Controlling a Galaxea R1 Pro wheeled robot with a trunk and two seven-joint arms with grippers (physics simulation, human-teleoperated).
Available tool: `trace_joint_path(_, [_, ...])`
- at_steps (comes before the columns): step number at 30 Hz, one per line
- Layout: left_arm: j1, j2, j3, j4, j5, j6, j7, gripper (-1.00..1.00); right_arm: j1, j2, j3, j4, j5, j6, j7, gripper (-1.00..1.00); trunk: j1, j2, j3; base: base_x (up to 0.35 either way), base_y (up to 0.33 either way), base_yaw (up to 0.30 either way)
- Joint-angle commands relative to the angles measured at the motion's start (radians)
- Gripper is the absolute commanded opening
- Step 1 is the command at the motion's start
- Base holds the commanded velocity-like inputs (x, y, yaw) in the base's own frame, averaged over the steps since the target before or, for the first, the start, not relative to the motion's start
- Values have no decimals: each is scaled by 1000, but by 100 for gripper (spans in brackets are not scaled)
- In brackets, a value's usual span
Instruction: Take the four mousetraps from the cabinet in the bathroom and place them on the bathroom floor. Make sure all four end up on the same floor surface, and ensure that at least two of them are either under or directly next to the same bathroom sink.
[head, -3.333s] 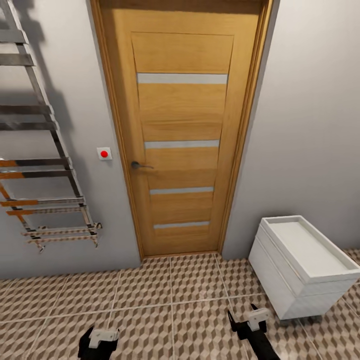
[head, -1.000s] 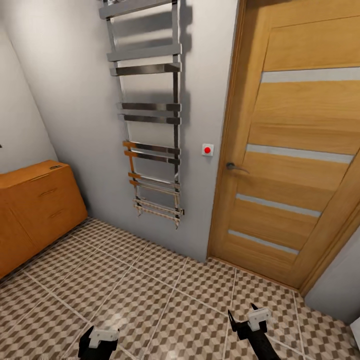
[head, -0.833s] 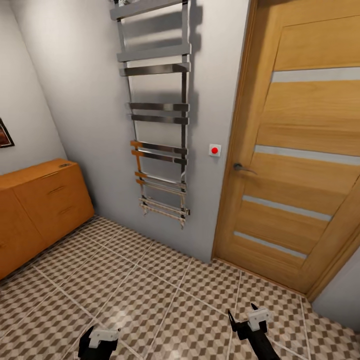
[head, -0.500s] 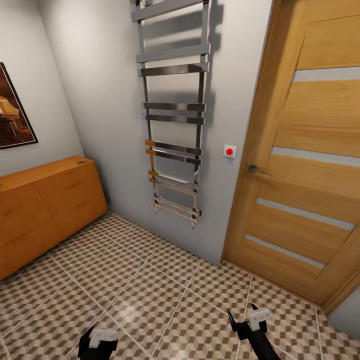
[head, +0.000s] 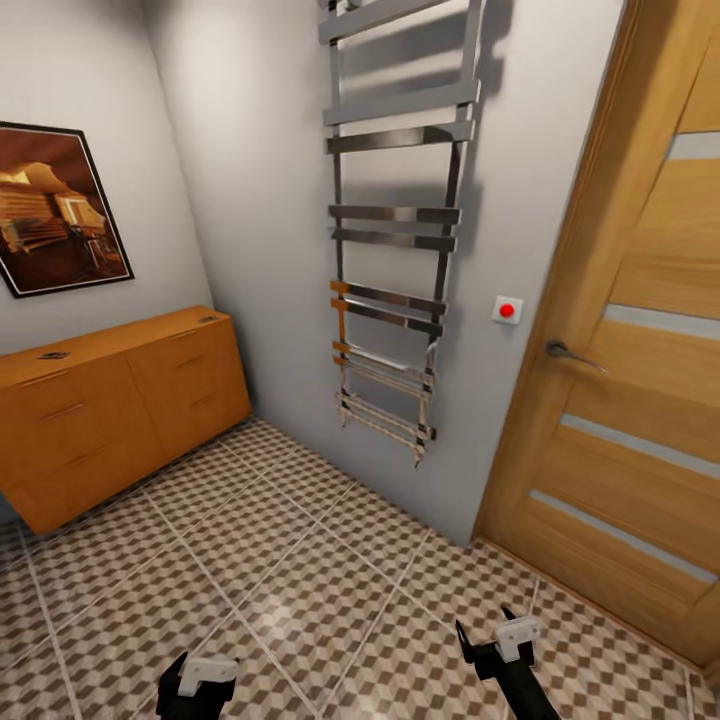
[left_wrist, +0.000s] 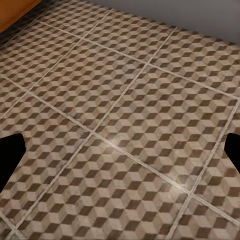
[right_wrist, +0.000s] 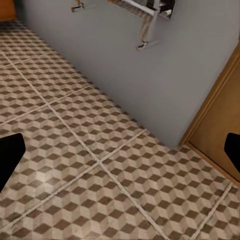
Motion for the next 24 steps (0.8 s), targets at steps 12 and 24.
trace_joint_path(12, [-2, -1, -9, 4, 3, -5, 5, 100, -1, 0, 6, 0, -4, -3, 1, 100, 1, -2, -2, 162, -102, 253])
trace_joint_path(24, [-2, -1, -9, 4, 3, -5, 5, 100, -1, 0, 6, 0, -4, -3, 1, 100, 1, -2, -2, 161, -40, 253])
